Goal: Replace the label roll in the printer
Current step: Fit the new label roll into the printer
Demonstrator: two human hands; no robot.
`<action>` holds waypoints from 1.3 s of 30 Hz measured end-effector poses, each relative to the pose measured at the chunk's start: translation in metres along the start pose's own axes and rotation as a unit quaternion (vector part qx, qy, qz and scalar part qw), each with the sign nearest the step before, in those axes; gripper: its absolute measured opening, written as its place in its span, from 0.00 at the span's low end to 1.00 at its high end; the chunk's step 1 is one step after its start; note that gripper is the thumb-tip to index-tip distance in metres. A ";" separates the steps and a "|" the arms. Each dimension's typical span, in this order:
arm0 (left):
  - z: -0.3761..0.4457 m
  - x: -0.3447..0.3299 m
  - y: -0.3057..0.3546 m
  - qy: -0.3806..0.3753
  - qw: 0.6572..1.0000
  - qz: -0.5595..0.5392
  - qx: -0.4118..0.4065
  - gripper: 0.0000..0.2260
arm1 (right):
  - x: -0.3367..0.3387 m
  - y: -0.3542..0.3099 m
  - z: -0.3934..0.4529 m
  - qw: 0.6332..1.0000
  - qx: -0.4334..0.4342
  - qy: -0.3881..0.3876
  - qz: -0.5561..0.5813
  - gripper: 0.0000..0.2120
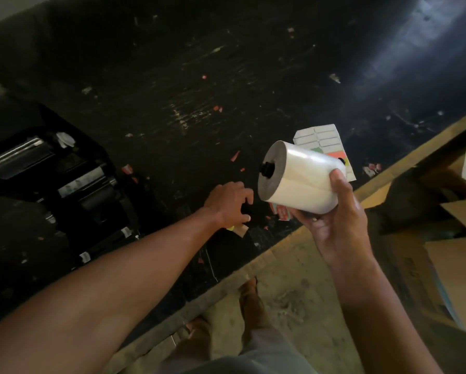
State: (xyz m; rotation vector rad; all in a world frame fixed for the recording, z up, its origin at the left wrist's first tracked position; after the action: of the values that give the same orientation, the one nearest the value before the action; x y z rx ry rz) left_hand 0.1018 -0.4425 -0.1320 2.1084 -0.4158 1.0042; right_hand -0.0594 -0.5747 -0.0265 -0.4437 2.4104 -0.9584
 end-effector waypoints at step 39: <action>-0.188 0.090 -0.052 0.154 0.633 -0.754 0.078 0.20 | -0.099 0.053 -0.043 0.983 -0.067 -0.102 -0.139 0.32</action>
State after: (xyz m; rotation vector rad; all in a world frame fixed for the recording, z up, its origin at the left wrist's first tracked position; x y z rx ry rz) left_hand 0.0905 -0.2652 -0.0114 1.4868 1.4721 0.2544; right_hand -0.0084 -0.4677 -0.0041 -0.9037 2.2703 -0.8199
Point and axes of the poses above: each hand's wrist, its own z-axis towards the middle knuckle, its own x-axis out of the back of the hand, y = z × x, the point moved 8 cm from there along z, towards the middle knuckle, and after that the axes turned 8 degrees about -z, right-handed, at the moved point
